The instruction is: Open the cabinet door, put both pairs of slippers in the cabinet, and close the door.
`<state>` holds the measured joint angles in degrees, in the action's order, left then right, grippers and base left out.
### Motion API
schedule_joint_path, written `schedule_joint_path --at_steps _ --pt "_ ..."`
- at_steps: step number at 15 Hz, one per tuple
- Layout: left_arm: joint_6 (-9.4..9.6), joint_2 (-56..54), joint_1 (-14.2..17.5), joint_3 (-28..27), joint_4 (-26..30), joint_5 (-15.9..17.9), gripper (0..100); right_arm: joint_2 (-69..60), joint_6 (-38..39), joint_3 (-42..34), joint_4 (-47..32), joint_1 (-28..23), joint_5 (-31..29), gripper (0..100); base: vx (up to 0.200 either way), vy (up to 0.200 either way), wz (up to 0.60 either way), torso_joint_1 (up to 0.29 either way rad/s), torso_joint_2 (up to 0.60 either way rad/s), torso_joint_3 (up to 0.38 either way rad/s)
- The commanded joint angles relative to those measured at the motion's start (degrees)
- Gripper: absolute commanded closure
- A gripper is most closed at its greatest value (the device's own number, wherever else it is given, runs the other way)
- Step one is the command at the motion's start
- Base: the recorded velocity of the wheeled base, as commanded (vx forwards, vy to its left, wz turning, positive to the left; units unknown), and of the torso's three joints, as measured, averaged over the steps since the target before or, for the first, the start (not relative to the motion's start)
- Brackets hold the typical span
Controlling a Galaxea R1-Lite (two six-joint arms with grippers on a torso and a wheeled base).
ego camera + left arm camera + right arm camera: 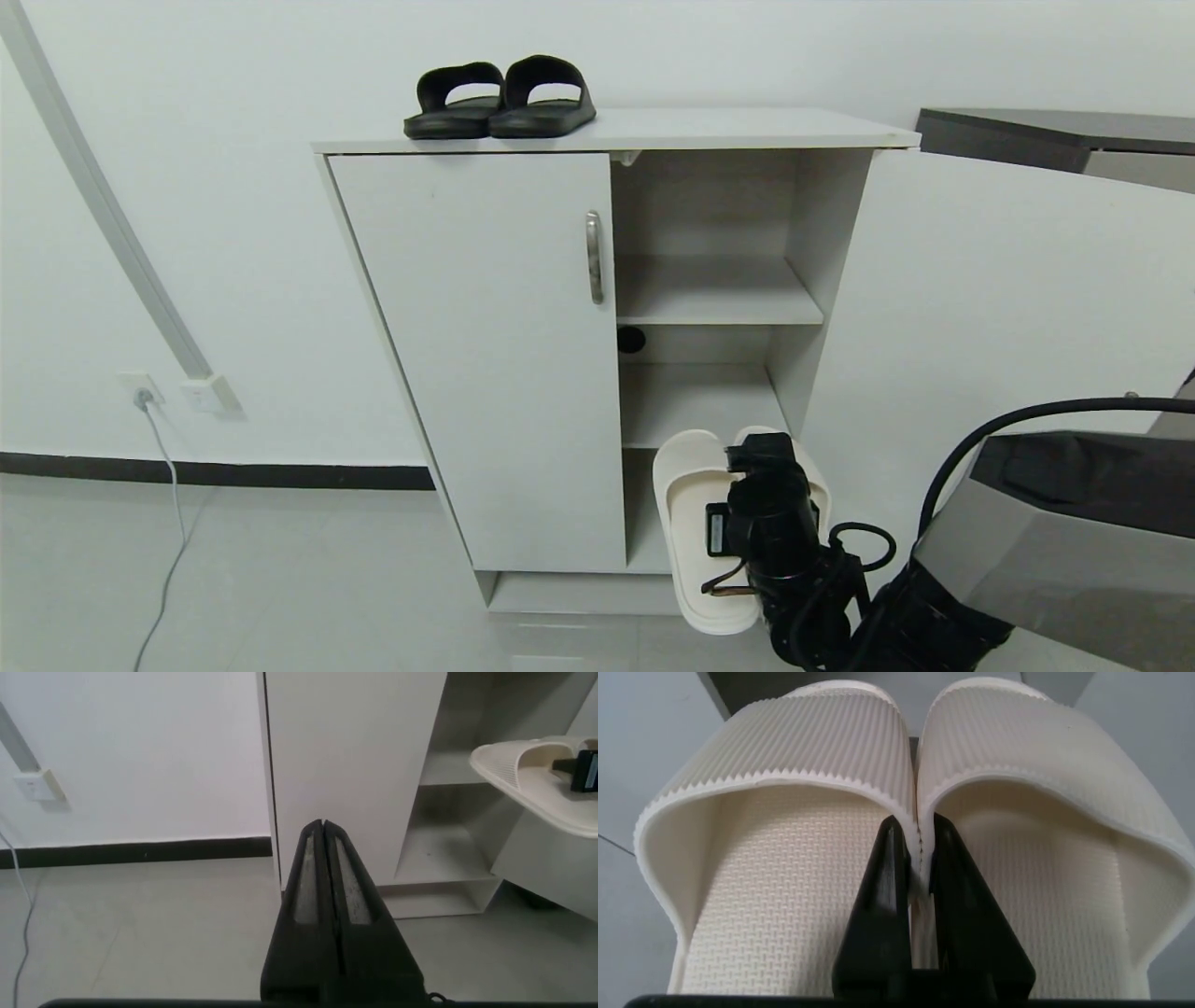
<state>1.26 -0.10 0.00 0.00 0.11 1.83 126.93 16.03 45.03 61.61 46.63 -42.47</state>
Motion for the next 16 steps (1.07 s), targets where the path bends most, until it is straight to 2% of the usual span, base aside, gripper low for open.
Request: schedule_joint_path --at_steps 1,10,12,16 --pt "0.06 0.1 0.0 0.0 -0.02 0.02 100 -0.01 -0.12 0.06 0.35 0.04 0.02 100 0.0 0.0 0.0 0.007 0.0 -0.115" --pt "-0.03 0.1 0.0 0.0 0.07 0.02 100 2.53 -0.3 0.23 2.2 0.3 -0.15 100 0.0 0.0 0.0 0.003 0.0 -0.187" --pt "0.06 0.1 0.0 0.0 -0.02 0.02 100 3.33 -1.53 -0.03 6.24 0.66 -0.42 100 0.0 0.0 0.0 0.005 0.0 -0.161" --pt "0.06 0.1 0.0 0.0 -0.02 0.02 100 6.67 -8.47 -0.91 20.21 0.3 -0.42 100 0.0 0.0 0.0 0.001 0.0 -0.02"
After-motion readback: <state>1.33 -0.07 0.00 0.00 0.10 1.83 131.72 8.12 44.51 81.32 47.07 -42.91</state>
